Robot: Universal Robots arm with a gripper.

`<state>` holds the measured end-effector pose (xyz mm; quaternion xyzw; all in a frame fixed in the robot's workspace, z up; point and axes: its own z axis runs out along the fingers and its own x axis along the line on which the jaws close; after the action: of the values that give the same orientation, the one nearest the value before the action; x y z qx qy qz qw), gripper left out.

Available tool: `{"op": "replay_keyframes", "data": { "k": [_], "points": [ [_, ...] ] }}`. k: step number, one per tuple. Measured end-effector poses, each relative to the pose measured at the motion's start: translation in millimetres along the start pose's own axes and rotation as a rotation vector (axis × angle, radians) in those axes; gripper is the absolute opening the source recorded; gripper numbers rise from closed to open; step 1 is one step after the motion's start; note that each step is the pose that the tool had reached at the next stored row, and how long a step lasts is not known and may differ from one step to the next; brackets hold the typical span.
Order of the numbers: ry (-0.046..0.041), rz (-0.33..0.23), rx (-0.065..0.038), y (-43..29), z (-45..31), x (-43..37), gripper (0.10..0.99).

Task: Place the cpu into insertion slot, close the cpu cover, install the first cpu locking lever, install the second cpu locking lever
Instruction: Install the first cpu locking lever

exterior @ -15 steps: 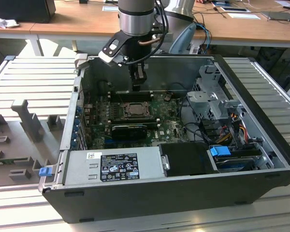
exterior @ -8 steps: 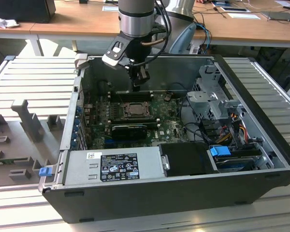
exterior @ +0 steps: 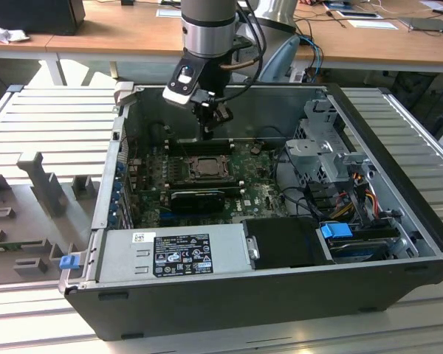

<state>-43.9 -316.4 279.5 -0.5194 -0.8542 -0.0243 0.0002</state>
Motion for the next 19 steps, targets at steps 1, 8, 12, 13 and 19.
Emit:
{"op": "replay_keyframes", "data": {
  "k": [1, 8, 12, 13, 19],
  "points": [
    [0.0006, -0.015, 0.000, 0.0, 0.0, 0.0, 0.106],
    [0.0053, -0.130, 0.003, 0.0, 0.1, 0.0, 0.106],
    [0.0075, -0.184, 0.005, 0.0, 0.1, 0.0, 0.106],
    [0.0084, -0.206, 0.005, 0.0, 0.1, 0.0, 0.106],
    [0.0124, -0.302, 0.008, 0.0, 0.2, 0.0, 0.106]
  ]
}}
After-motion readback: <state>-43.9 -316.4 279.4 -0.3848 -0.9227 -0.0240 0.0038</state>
